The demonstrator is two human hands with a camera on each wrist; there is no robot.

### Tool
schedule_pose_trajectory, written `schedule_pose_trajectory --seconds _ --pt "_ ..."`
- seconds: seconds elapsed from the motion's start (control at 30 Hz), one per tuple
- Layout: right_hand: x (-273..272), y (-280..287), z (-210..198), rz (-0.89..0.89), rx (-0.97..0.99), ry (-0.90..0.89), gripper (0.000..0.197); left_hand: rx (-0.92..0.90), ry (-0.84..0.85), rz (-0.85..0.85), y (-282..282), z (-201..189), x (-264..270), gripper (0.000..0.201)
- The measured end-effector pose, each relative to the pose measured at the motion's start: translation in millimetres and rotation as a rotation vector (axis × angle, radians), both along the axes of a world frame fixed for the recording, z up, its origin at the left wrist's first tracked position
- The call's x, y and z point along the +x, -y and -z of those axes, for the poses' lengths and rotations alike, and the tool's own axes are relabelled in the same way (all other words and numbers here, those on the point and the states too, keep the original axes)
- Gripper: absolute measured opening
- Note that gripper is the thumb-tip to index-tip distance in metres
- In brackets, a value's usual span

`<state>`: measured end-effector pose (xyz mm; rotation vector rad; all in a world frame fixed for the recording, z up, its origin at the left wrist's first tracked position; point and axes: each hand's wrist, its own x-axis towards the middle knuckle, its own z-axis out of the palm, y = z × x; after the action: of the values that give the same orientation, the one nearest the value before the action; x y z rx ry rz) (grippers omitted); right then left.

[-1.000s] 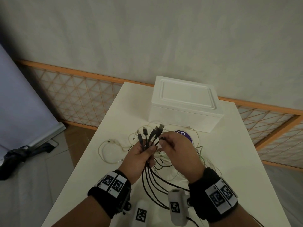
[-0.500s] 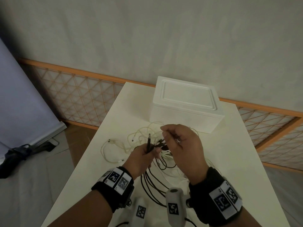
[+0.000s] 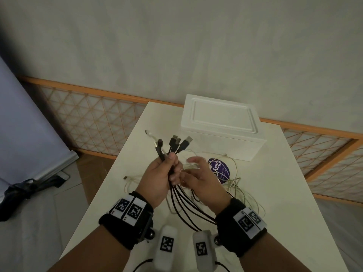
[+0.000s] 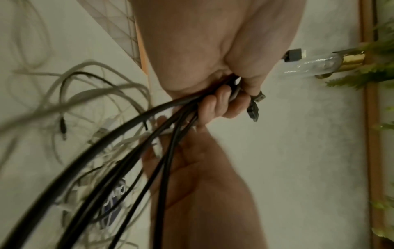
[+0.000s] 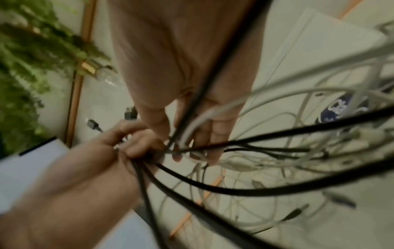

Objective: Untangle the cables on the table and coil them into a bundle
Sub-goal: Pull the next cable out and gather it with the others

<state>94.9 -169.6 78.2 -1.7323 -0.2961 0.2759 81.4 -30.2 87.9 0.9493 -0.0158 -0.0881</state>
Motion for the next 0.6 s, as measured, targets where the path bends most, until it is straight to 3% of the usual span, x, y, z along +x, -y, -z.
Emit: schedule_pose_trajectory --seconds 0.03,0.1,0.17,0.23,0.37,0.43,0.53,0.6 --pt "2.1 1.3 3.5 -0.038 -0.228 0.130 0.012 -0.022 0.009 0.008 -1.3 -3.5 1.6 0.026" --pt "6.3 4.5 8.9 -0.111 -0.582 0.292 0.016 -0.008 0.053 0.008 -1.2 -10.5 5.4 0.021" --pt "9.7 7.5 4.9 -0.097 -0.638 0.324 0.016 0.043 0.089 -0.013 -0.7 -13.1 8.4 0.012" --pt "14.0 10.4 -5.7 -0.053 -0.610 0.374 0.014 0.095 0.085 -0.057 -2.4 -8.1 11.7 0.005" --pt "24.3 13.8 -32.9 0.138 -0.357 0.419 0.010 0.362 -0.084 -0.026 4.7 13.0 13.2 0.028" --pt "26.5 10.0 -46.4 0.186 -0.252 0.393 0.010 0.482 -0.144 -0.025 14.9 16.7 13.9 0.017" --pt "29.1 6.9 -52.3 0.190 -0.106 0.338 0.014 0.519 -0.167 -0.117 20.7 15.5 21.7 0.019" --pt "30.5 11.0 -45.6 0.240 -0.129 0.369 0.015 0.508 -0.163 -0.164 21.0 10.1 26.6 0.025"
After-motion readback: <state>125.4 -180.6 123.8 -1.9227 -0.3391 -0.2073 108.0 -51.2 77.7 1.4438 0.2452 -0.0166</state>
